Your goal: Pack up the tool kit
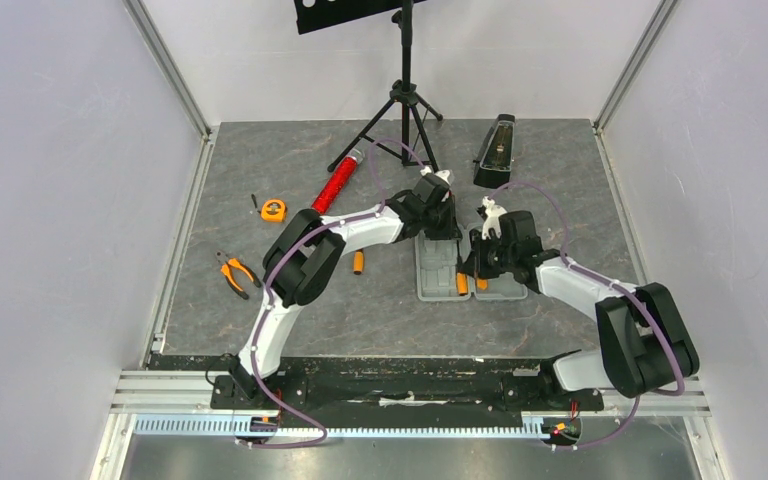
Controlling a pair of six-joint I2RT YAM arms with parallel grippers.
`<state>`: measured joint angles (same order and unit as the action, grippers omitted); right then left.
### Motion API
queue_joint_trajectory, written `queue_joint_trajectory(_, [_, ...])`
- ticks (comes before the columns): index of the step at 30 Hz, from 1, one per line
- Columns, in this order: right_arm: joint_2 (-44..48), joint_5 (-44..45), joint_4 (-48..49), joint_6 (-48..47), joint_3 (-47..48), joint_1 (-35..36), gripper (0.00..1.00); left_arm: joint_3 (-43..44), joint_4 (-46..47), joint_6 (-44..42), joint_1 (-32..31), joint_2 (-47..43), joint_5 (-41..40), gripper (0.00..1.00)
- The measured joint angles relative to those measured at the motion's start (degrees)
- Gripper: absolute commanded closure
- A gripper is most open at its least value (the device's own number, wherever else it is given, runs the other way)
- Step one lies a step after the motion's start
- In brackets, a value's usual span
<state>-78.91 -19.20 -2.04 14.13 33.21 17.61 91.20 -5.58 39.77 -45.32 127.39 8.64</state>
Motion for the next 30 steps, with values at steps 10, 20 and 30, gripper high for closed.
queue_joint_trajectory(10, [-0.92, 1.09, -3.50, -1.20, 2.38, 0.33, 0.99, 0.50, -1.46, 0.07, -0.13, -0.04, -0.59, 0.98])
queue_joint_trajectory(20, [0.96, 3.41, -3.67, -1.05, 1.11, 8.13, 0.97, -13.16, -0.17, 0.70, 0.11, -9.57, -0.72, 0.98])
queue_joint_trajectory(30, [3.21, 5.09, -12.59, -1.62, 3.82, 11.50, 0.86, -19.39, -2.91, 0.28, 0.28, -16.39, -4.24, 0.72])
